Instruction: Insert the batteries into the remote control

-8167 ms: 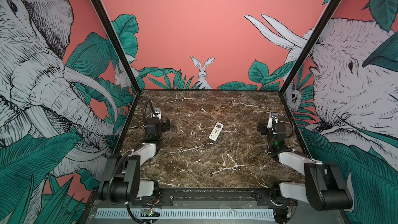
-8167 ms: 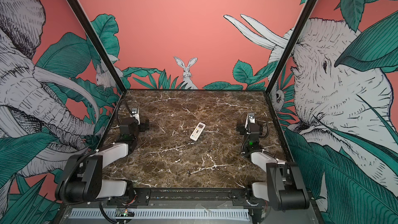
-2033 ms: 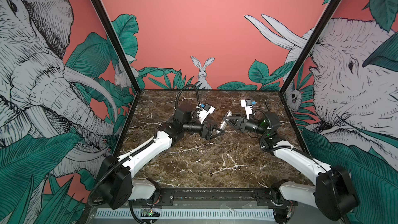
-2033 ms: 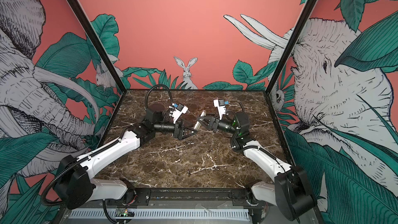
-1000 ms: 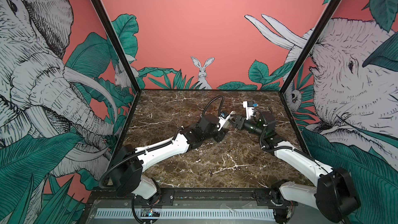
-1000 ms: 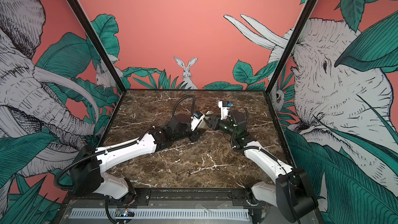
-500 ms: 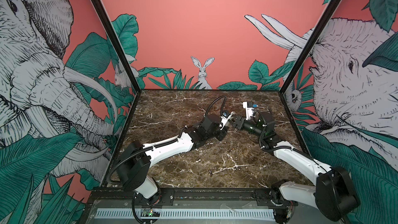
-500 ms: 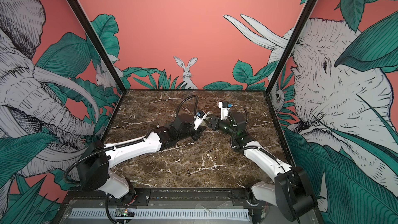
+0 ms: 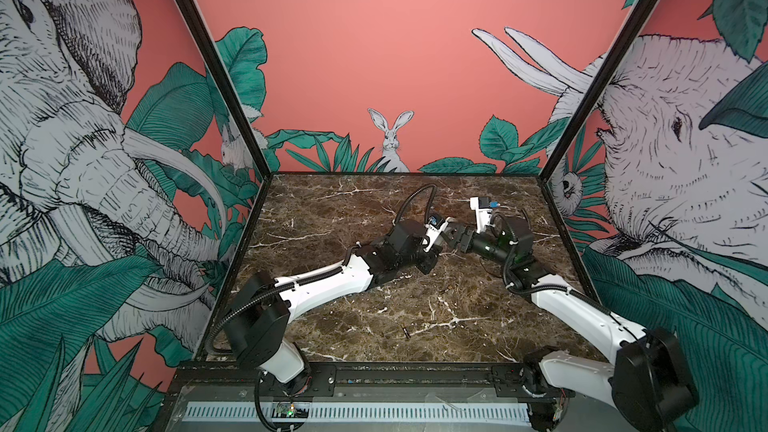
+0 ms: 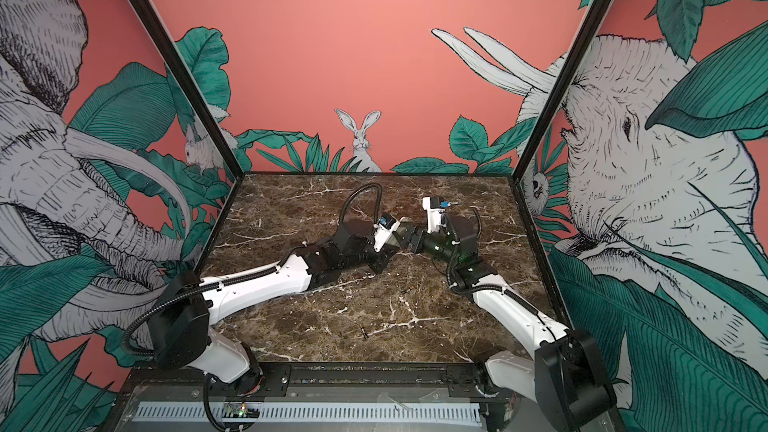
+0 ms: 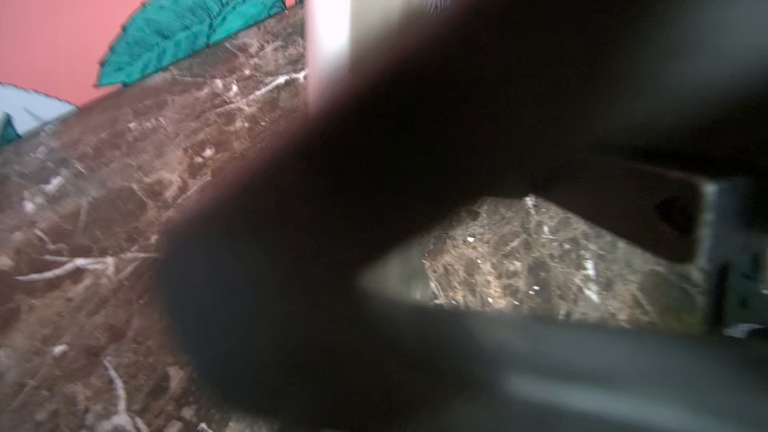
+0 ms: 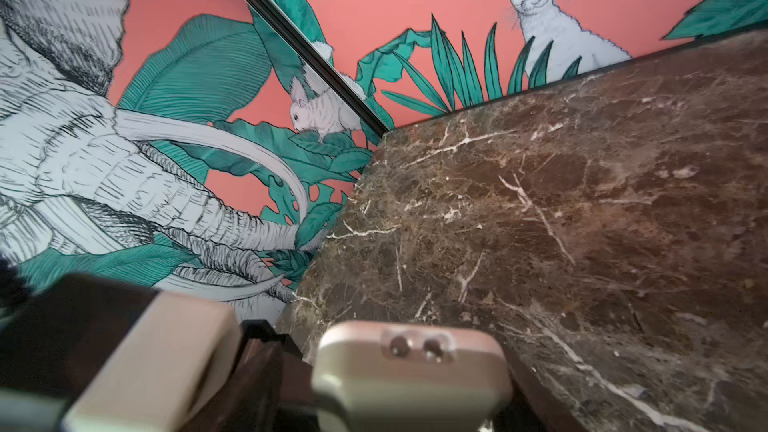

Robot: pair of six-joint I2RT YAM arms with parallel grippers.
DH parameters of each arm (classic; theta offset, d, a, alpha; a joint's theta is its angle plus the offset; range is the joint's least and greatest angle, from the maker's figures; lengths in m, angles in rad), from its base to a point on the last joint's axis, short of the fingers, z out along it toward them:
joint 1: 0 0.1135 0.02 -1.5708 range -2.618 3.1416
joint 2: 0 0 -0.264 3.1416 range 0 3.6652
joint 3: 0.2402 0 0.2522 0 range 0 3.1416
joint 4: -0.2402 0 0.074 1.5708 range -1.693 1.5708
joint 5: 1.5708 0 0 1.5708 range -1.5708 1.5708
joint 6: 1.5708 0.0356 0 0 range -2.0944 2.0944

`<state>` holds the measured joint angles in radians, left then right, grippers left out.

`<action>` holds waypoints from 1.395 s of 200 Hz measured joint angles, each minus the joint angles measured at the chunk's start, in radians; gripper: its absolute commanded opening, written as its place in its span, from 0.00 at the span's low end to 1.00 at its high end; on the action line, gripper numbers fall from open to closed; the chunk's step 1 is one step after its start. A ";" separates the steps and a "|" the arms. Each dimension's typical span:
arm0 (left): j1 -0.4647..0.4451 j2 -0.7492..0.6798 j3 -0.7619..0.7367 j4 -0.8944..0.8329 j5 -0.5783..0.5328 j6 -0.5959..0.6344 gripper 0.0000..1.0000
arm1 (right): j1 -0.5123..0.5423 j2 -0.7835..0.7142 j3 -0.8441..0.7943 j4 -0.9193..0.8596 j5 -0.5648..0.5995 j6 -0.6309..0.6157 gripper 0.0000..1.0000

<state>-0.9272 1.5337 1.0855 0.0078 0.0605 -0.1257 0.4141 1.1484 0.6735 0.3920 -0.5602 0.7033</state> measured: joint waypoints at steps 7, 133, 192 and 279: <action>0.017 -0.011 -0.003 0.000 0.031 -0.019 0.06 | 0.000 -0.021 0.000 -0.012 -0.003 -0.018 0.92; 0.185 -0.225 -0.081 0.033 0.665 -0.214 0.08 | -0.005 -0.074 0.064 0.078 -0.299 -0.039 0.84; 0.185 -0.225 -0.082 0.079 0.770 -0.272 0.08 | -0.005 -0.044 0.079 0.203 -0.381 0.034 0.72; 0.185 -0.225 -0.084 0.127 0.843 -0.312 0.08 | -0.005 -0.021 0.079 0.269 -0.417 0.059 0.38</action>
<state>-0.7422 1.3087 1.0016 0.1349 0.9035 -0.4381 0.4095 1.1275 0.7521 0.6613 -0.9775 0.7624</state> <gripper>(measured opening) 0.244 0.434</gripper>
